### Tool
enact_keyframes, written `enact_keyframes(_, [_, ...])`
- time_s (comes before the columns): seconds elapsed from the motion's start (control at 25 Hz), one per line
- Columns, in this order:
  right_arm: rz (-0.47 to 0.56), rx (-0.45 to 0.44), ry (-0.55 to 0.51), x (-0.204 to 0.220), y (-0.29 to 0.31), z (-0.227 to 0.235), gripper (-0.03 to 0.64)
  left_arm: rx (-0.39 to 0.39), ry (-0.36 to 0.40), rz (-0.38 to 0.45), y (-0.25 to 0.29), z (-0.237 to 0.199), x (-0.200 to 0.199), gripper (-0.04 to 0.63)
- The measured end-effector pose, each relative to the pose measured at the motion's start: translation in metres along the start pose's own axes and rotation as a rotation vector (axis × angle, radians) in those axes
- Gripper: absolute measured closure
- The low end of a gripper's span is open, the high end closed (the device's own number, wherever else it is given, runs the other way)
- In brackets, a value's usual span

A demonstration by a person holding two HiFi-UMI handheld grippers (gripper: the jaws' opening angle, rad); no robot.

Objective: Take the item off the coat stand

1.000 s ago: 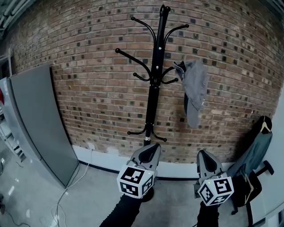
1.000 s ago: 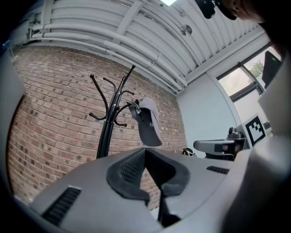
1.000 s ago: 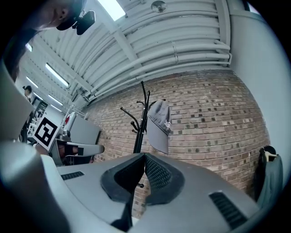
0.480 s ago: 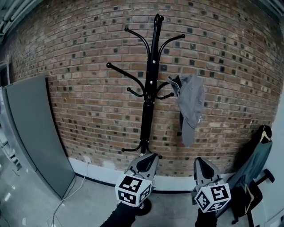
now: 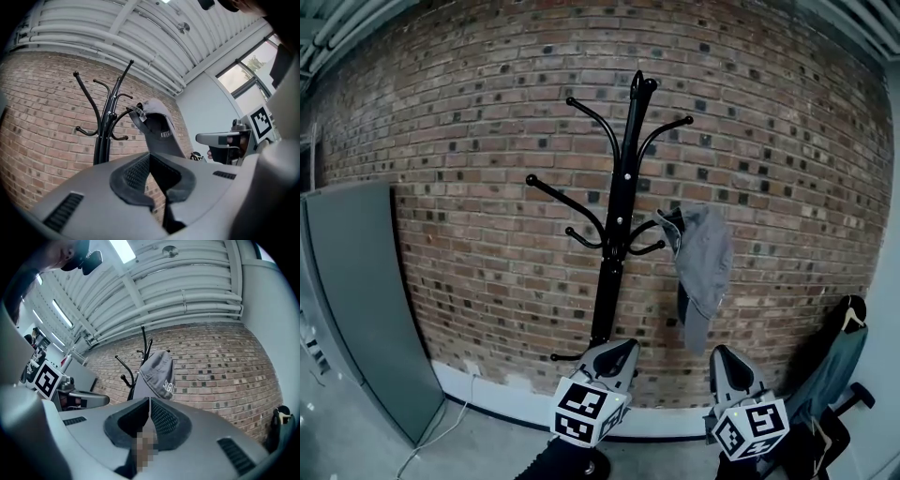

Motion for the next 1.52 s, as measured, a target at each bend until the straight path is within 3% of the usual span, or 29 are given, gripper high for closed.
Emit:
enact_keyframes(0.36, [0.036, 0.000, -0.061, -0.025, 0.029, 0.006, 0.598, 0.014, -0.002, 0.026, 0.007, -0.021, -0.011, 0.588])
enact_keyframes(0.44, [0.021, -0.022, -0.078, -0.028, 0.041, 0.009, 0.490, 0.015, -0.001, 0.032, 0.009, -0.024, -0.013, 0.588])
enact_keyframes(0.6, [0.049, -0.051, -0.001, -0.046, 0.056, 0.021, 0.377, 0.023, 0.005, 0.029, 0.012, -0.025, -0.011, 0.588])
enact_keyframes(0.84, [0.054, -0.104, 0.040, -0.065, 0.081, 0.017, 0.305, 0.022, -0.016, 0.012, 0.015, -0.034, 0.004, 0.588])
enact_keyframes(1.04, [0.043, -0.141, 0.103, -0.076, 0.107, 0.018, 0.305, 0.032, -0.017, 0.018, 0.022, -0.034, 0.005, 0.588])
enact_keyframes(1.28, [0.033, -0.286, 0.182, -0.075, 0.124, 0.006, 0.305, 0.032, -0.023, 0.015, 0.022, -0.040, 0.009, 0.588])
enact_keyframes(1.4, [0.039, -0.289, 0.203, -0.075, 0.127, 0.005, 0.308, 0.024, -0.025, 0.014, 0.021, -0.043, 0.011, 0.588])
enact_keyframes(1.44, [0.033, -0.278, 0.206, -0.074, 0.127, 0.006, 0.317, 0.022, -0.025, 0.015, 0.020, -0.044, 0.012, 0.588])
enact_keyframes(1.52, [0.032, -0.249, 0.203, -0.073, 0.129, 0.009, 0.420, 0.017, -0.026, 0.014, 0.019, -0.047, 0.013, 0.588])
Point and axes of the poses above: the fingertips, and each gripper's own axes: y forward along the fingers, z to its right, x out of its underside, the point moved 2 cm from there along -y, backward along the fingers, and after that the axes turned 13 degrees about x, right-handed, at the moved point
